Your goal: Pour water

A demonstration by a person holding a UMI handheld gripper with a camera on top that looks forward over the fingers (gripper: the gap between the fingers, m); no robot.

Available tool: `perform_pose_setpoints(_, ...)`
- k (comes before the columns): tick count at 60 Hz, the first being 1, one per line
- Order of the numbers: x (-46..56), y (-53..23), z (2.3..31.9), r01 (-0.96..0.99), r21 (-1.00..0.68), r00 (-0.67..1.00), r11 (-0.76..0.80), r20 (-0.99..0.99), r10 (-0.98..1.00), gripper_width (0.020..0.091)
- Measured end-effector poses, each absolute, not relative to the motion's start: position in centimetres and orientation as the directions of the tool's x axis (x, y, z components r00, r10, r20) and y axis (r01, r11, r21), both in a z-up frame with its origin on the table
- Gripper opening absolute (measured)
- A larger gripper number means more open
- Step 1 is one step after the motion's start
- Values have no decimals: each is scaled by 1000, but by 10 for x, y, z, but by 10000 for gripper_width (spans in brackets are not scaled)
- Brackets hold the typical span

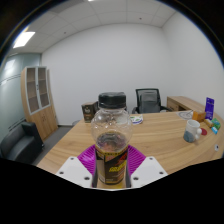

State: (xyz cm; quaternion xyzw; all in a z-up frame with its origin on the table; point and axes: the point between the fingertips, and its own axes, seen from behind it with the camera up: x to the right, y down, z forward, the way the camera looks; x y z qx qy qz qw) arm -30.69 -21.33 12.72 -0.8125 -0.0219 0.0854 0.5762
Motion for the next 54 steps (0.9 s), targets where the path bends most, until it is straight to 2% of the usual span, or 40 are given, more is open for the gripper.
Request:
perform_pose_setpoints(10, -277, -172, 216, -448, -844, 849, -296, -505, 156, 374)
perform_pose_setpoints(15, -250, -149, 259, -654, -697, 685, -294, -710, 162, 373)
perform_pose_setpoints(21, -199, -119, 289, -841, -456, 429, -291, -890, 153, 374)
perform_pose_setpoints(28, -126, -77, 284, -953, -104, 76, -285, -991, 108, 375)
perform_pose_setpoints(34, -76, -63, 271, -949, 172, -194, -264, -979, 58, 374)
perform_pose_setpoints(37, -54, -46, 253, -925, 280, -299, -257, -953, 39, 373)
perform_pose_setpoints(48, -22, -25, 209, -795, 553, -562, -248, -826, -43, 374)
perform_pose_setpoints(54, -20, -19, 193, -783, 570, -568, -250, -818, -88, 372)
